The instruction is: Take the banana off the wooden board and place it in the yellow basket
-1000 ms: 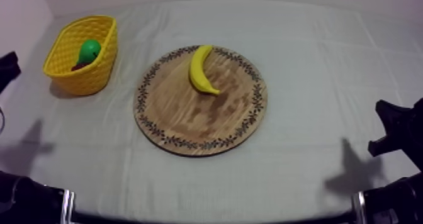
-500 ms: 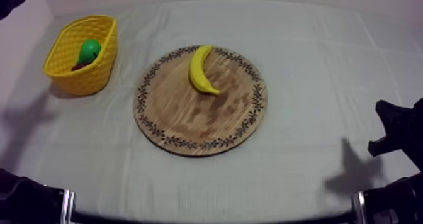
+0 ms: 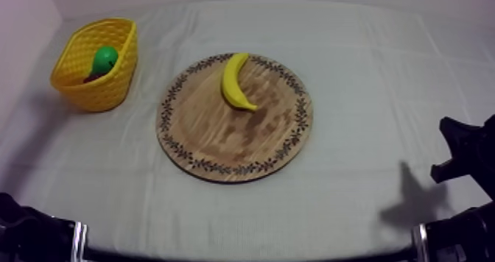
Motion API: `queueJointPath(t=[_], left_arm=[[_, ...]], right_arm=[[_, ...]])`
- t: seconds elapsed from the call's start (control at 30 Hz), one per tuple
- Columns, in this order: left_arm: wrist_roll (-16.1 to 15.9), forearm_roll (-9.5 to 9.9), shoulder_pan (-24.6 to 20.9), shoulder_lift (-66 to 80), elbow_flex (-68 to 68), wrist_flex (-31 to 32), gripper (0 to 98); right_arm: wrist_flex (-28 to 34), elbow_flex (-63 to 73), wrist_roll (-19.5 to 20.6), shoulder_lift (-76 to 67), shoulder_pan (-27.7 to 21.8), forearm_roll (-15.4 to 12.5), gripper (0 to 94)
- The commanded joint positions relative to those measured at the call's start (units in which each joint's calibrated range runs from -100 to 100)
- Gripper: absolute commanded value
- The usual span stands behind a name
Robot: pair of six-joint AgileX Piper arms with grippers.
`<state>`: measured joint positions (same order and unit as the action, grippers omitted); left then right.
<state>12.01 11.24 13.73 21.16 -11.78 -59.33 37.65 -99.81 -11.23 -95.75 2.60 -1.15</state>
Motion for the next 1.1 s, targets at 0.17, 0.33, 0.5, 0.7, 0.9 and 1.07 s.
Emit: queueJointPath(t=[0.17,0.33,0.5,0.7,0.9,1.07], left_arm=[[1.58,-0.38,1.68,-9.76,7.09,-2.78,0.0],[2.48,-0.31,3.36,-16.09,10.78,-5.07,0.0],[3.63,-0.01,5.44,-22.41,13.69,-9.37,0.0],[4.74,0.28,7.39,-29.06,15.81,-11.66,0.0],[5.01,0.57,9.28,-34.68,18.27,-12.19,0.0],[5.17,0.68,10.91,-37.02,19.51,-12.24,0.0]], right_arm=[[0.01,0.03,0.02,0.0,0.0,0.0,0.3],[0.01,0.03,0.02,0.0,0.0,0.0,0.3],[0.01,0.03,0.02,0.0,0.0,0.0,0.3],[0.01,0.03,0.02,0.0,0.0,0.0,0.3],[0.01,0.03,0.02,0.0,0.0,0.0,0.3],[0.01,0.03,0.02,0.0,0.0,0.0,0.3]])
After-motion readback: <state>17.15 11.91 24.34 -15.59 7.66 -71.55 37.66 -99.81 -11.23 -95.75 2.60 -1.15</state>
